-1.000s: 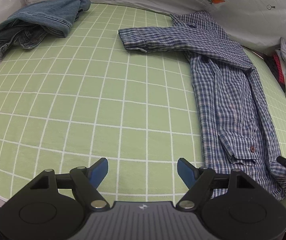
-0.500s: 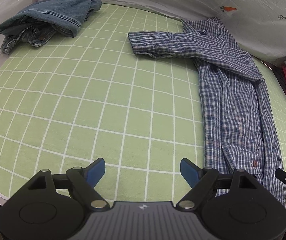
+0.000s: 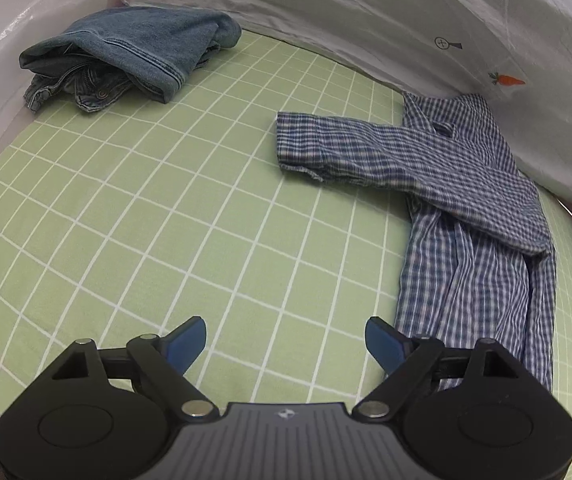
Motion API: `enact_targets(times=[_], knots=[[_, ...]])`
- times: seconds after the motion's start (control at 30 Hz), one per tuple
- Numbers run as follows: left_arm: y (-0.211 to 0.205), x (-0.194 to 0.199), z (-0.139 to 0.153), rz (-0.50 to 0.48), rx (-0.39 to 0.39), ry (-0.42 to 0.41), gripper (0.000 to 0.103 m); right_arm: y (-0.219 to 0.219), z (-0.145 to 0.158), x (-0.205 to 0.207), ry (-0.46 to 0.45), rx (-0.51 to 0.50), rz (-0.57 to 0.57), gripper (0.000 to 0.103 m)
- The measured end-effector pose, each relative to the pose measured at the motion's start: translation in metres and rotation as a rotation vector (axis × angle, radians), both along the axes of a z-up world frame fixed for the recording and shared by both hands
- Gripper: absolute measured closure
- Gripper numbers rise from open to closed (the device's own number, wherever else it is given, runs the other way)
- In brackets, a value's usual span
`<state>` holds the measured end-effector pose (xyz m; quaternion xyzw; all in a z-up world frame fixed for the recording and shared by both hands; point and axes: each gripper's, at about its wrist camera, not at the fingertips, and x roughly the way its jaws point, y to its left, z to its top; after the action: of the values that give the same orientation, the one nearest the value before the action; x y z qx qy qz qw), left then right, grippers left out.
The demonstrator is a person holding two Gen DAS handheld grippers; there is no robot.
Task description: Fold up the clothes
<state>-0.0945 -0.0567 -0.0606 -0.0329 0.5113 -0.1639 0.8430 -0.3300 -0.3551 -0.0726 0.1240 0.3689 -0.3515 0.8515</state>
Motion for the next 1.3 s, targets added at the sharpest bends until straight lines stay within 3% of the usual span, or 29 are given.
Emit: enact_targets(times=[0.27,0.43,0.67,0.77,0.83,0.9,1.07,1.3], knots=[[-0.023,0.038,0.001,0.083,0.001,-0.014,0.016,-0.043,-0.005,0.042,0.004,0.000,0.036,0.007],[-0.036,0.075,-0.006,0.106,0.020,-0.010,0.015,-0.063,-0.018,0.089,-0.002,0.019,0.035,0.007],[-0.059,0.142,-0.022,0.130,0.045,0.001,0.015,-0.098,-0.014,0.160,-0.119,0.036,0.061,0.011],[-0.066,0.154,-0.030,0.120,0.067,0.011,0.015,-0.110,-0.015,0.190,-0.151,0.051,0.093,0.019],[-0.071,0.162,-0.036,0.114,0.081,0.017,0.015,-0.116,-0.025,0.210,-0.144,0.085,0.130,0.023],[-0.076,0.170,-0.042,0.107,0.096,0.023,0.015,-0.121,-0.037,0.224,-0.119,0.133,0.148,0.032],[-0.089,0.177,-0.050,0.074,0.147,0.004,0.010,-0.121,-0.058,0.242,-0.061,0.161,0.163,0.033],[-0.100,0.175,-0.054,0.048,0.202,-0.024,0.008,-0.123,-0.064,0.253,-0.038,0.191,0.173,0.030]])
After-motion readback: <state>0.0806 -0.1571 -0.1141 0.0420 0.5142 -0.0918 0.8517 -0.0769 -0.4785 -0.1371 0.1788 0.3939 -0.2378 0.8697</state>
